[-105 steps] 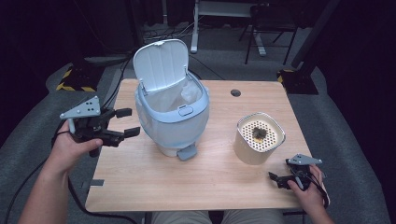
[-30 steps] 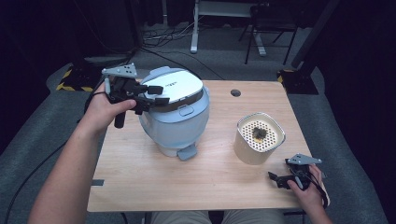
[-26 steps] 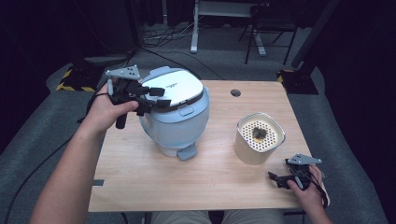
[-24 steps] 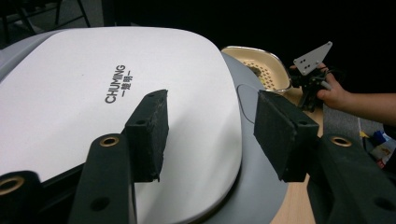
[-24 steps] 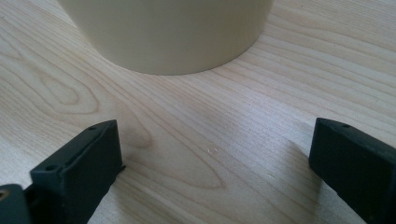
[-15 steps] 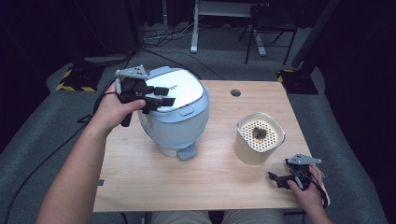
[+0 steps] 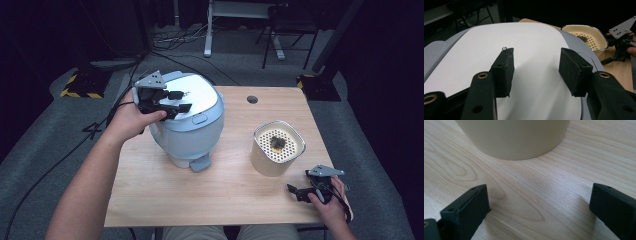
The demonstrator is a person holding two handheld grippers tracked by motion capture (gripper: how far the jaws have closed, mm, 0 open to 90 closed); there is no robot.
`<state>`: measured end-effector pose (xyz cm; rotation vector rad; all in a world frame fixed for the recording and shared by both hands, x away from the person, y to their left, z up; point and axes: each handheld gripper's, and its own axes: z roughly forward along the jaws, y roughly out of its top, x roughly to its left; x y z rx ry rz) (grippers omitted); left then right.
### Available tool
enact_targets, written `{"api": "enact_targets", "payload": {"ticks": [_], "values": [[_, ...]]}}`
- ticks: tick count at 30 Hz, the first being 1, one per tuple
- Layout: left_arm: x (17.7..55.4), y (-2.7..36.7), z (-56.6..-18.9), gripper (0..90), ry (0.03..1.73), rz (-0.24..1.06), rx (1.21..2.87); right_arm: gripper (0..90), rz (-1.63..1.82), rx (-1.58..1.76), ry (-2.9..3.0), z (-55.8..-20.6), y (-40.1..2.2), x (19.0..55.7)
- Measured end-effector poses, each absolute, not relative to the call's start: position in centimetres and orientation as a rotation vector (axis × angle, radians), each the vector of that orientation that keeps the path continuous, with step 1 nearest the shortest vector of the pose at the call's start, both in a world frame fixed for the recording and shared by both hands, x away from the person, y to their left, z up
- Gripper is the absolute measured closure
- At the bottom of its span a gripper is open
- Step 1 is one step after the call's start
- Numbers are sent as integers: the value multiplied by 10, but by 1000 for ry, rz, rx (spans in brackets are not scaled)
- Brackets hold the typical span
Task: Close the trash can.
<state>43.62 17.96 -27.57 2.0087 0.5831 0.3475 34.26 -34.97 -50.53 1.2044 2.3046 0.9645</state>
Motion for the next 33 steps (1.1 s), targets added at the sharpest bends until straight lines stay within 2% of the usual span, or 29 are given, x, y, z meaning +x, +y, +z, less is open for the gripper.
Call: {"api": "enact_targets", "payload": {"ticks": [13,21,25,33], "values": [[433,174,-273,473,631,395,2058,27,965,1202,2306,-505,-350,343],[433,175,-275,474,640,394,2025,27,965,1202,2307,-505,-350,343],[433,175,-275,359,660,411,2012,27,965,1202,2306,-505,-350,343],[409,175,-267,336,557,334,1954,27,965,1203,2306,-505,-350,343]]}}
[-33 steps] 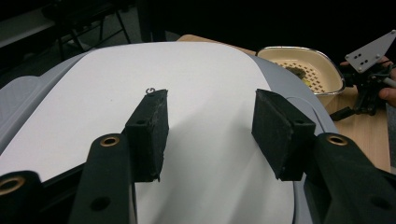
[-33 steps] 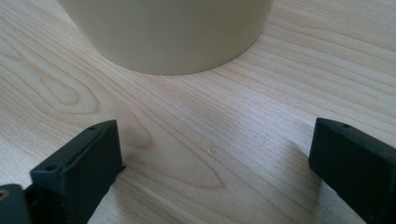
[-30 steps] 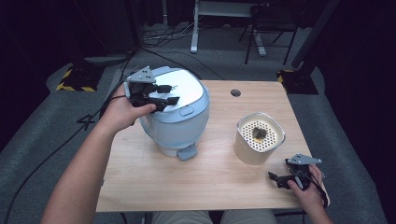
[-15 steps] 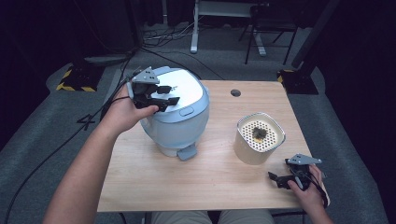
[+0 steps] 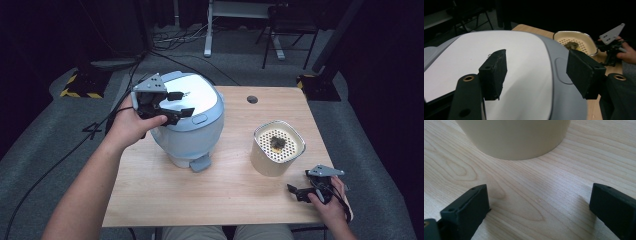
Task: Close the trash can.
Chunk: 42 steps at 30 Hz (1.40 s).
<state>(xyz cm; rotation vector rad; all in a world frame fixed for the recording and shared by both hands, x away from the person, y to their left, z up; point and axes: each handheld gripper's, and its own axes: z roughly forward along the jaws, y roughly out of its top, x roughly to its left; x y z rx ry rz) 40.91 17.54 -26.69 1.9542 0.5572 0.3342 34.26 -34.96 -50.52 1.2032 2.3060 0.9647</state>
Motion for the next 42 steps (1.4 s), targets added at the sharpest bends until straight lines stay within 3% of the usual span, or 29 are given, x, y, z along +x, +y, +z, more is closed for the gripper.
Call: {"api": "enact_targets", "payload": {"ticks": [11,25,42], "values": [[361,187,-269,313,480,302,1930,27,963,1207,2305,-505,-349,343],[315,204,-305,307,550,339,1954,27,963,1207,2304,-505,-349,343],[306,212,-396,289,693,317,1928,27,963,1211,2302,-505,-349,343]]}}
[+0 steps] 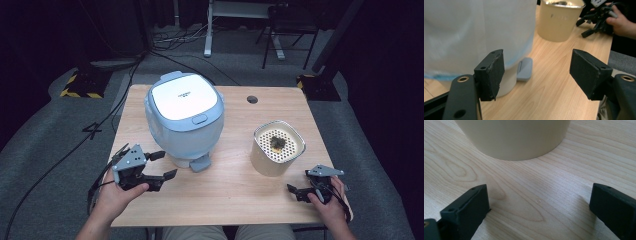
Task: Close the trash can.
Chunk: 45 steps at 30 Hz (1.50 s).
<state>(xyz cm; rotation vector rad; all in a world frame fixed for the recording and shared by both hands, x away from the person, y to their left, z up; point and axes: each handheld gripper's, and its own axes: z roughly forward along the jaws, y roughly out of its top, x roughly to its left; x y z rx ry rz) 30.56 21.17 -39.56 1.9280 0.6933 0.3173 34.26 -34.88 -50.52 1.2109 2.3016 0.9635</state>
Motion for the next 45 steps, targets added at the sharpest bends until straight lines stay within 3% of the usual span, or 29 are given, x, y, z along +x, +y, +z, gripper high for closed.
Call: {"api": "enact_targets", "payload": {"ticks": [16,34,45], "values": [[318,216,-470,270,840,334,2049,27,964,1212,2300,-505,-349,343],[323,210,-499,224,905,366,2247,26,963,1214,2299,-505,-348,342],[330,212,-504,154,888,323,2236,27,964,1214,2299,-505,-348,342]]}}
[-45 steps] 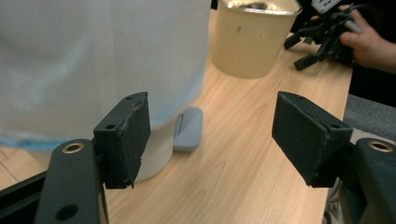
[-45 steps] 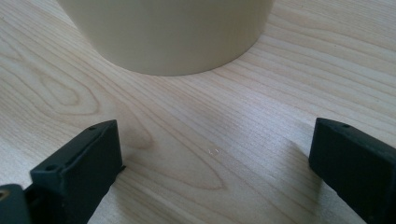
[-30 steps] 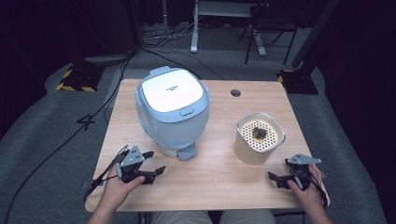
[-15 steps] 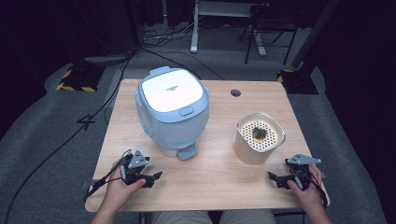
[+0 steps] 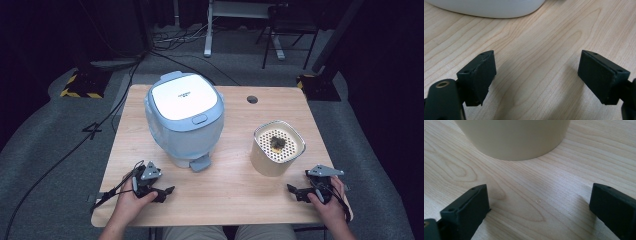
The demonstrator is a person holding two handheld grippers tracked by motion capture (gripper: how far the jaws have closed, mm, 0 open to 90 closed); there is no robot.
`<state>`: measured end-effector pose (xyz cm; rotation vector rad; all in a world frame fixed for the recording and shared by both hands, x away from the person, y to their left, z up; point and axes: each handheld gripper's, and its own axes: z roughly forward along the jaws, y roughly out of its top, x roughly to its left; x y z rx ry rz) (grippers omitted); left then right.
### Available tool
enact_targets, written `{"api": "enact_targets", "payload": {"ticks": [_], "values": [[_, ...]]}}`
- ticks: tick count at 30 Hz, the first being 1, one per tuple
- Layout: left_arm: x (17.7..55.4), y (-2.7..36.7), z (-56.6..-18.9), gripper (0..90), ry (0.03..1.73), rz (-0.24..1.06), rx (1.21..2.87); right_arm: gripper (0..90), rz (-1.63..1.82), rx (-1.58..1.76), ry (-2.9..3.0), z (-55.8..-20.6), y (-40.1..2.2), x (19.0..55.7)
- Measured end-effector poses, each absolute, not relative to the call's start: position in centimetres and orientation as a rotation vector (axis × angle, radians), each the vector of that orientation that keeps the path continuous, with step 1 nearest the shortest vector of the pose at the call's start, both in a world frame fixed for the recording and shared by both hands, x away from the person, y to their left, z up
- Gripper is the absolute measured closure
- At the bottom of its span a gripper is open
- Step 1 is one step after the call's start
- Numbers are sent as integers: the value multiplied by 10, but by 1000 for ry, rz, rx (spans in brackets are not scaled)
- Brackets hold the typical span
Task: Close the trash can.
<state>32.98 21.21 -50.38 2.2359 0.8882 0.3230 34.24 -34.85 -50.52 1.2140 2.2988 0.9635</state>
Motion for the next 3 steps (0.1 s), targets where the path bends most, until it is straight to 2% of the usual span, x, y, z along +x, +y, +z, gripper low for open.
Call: {"api": "enact_targets", "payload": {"ticks": [3], "values": [[330,212,-504,153,888,323,2235,27,963,1214,2299,-505,-348,342]]}}
